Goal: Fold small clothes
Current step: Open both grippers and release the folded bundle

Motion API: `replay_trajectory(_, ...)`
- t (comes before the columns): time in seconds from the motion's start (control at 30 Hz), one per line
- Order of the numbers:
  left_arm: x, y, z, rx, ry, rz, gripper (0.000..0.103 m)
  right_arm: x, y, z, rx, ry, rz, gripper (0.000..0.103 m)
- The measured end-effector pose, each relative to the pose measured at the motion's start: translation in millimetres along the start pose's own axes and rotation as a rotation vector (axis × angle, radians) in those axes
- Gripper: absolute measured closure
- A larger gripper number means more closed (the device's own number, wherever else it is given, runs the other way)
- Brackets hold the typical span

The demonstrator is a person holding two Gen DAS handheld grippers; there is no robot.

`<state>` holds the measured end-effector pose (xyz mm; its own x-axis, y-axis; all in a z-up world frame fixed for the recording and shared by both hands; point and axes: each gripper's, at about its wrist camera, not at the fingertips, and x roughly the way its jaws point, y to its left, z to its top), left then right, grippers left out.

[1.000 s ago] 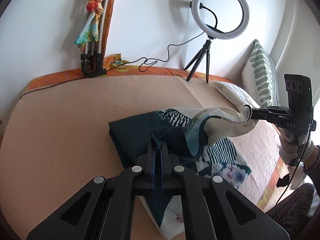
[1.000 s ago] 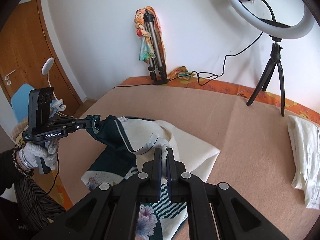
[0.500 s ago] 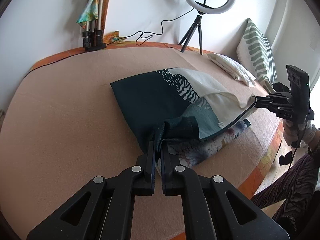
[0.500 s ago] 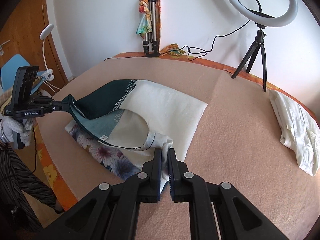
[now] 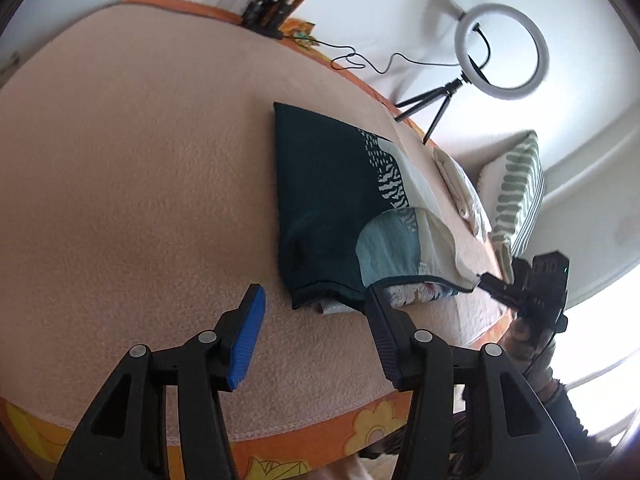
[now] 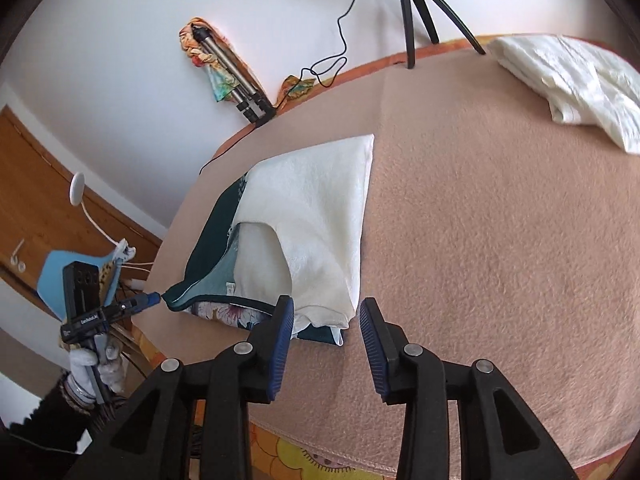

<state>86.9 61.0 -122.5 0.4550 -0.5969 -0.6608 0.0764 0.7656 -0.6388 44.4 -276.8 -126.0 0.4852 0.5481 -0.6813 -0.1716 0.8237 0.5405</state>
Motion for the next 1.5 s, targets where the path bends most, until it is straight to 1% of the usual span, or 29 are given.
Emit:
replay_trajectory(0.03,4,8,1,-0.055,0.006,-0.029,0.052,2,-2,-1,0.018,0.004,0.012,0.066)
replay_trajectory(0.07,9,14,1,-0.098,0.017,-0.042,0.052,3,-3,-1,0.032,0.002,0.030,0.066)
replay_trajectory(0.13,13,19,1,-0.134,0.033,-0.041,0.052,6,-6,-1,0.055,0.004,0.068,0.066)
replay_trajectory(0.27,4,14,6,-0.115,0.000,-0.035,0.052,11,-13,-1,0.112,0.016,0.114,0.066)
replay_trajectory(0.37,-2,17,12,-0.144,-0.027,-0.045,0.052,13,-19,0,0.154,0.022,0.152,0.065)
replay_trajectory(0.43,5,19,13,-0.162,-0.014,-0.042,0.052,17,-19,1,0.167,0.029,0.161,0.065)
replay_trajectory(0.5,16,18,12,-0.169,0.021,-0.044,0.052,22,-18,1,0.174,0.043,0.168,0.065)
replay_trajectory(0.53,21,16,10,-0.165,0.041,-0.047,0.052,25,-16,1,0.173,0.051,0.169,0.065)
replay_trajectory(0.6,26,9,8,-0.144,0.050,-0.051,0.052,30,-14,0,0.175,0.062,0.185,0.066)
replay_trajectory(0.67,27,5,6,-0.125,0.055,-0.048,0.052,33,-11,-1,0.173,0.067,0.197,0.071)
replay_trajectory(0.7,27,3,5,-0.116,0.046,-0.039,0.055,33,-11,-1,0.170,0.067,0.195,0.073)
replay_trajectory(0.73,27,2,4,-0.104,0.043,-0.031,0.058,34,-11,-1,0.168,0.068,0.193,0.077)
replay_trajectory(0.77,27,0,4,-0.092,0.042,-0.019,0.062,34,-12,-1,0.171,0.067,0.198,0.081)
replay_trajectory(0.8,28,-1,3,-0.080,0.047,-0.015,0.083,34,-12,-1,0.174,0.070,0.209,0.084)
replay_trajectory(0.83,28,-2,3,-0.066,0.048,-0.004,0.097,34,-11,-1,0.169,0.069,0.213,0.088)
replay_trajectory(0.87,27,-4,2,-0.048,0.040,0.007,0.098,32,-9,0,0.157,0.064,0.207,0.095)
replay_trajectory(0.93,22,-8,1,-0.017,0.016,0.017,0.098,28,-2,3,0.119,0.049,0.176,0.099)
replay_trajectory(1.0,15,-15,2,0.011,-0.006,0.010,0.099,21,2,6,0.099,0.030,0.171,0.100)
replay_trajectory(1.07,8,-23,0,0.050,-0.028,0.025,0.099,11,6,8,0.078,0.009,0.174,0.100)
replay_trajectory(1.1,7,-25,-2,0.066,-0.028,0.030,0.099,6,8,8,0.062,0.001,0.169,0.101)
replay_trajectory(1.13,9,-26,-4,0.089,-0.020,0.052,0.099,2,9,7,0.046,-0.004,0.159,0.101)
replay_trajectory(1.17,13,-26,-7,0.115,-0.006,0.082,0.099,-1,10,7,0.026,-0.003,0.129,0.101)
replay_trajectory(1.2,18,-24,-10,0.131,0.014,0.102,0.099,-1,12,5,-0.010,0.011,0.074,0.101)
replay_trajectory(1.27,26,-19,-16,0.129,0.076,0.089,0.099,5,18,-1,-0.106,0.056,-0.036,0.100)
replay_trajectory(1.3,27,-19,-18,0.137,0.087,0.109,0.098,9,20,-3,-0.135,0.081,-0.068,0.100)
replay_trajectory(1.4,19,-24,-20,0.176,0.091,0.145,0.093,12,22,-7,-0.196,0.122,-0.134,0.089)
replay_trajectory(1.43,14,-26,-20,0.181,0.085,0.149,0.093,10,22,-6,-0.205,0.130,-0.147,0.073)
replay_trajectory(1.47,7,-29,-20,0.189,0.074,0.149,0.093,6,22,-3,-0.209,0.119,-0.149,0.069)
replay_trajectory(1.5,0,-33,-18,0.203,0.055,0.149,0.093,0,24,0,-0.215,0.089,-0.147,0.069)
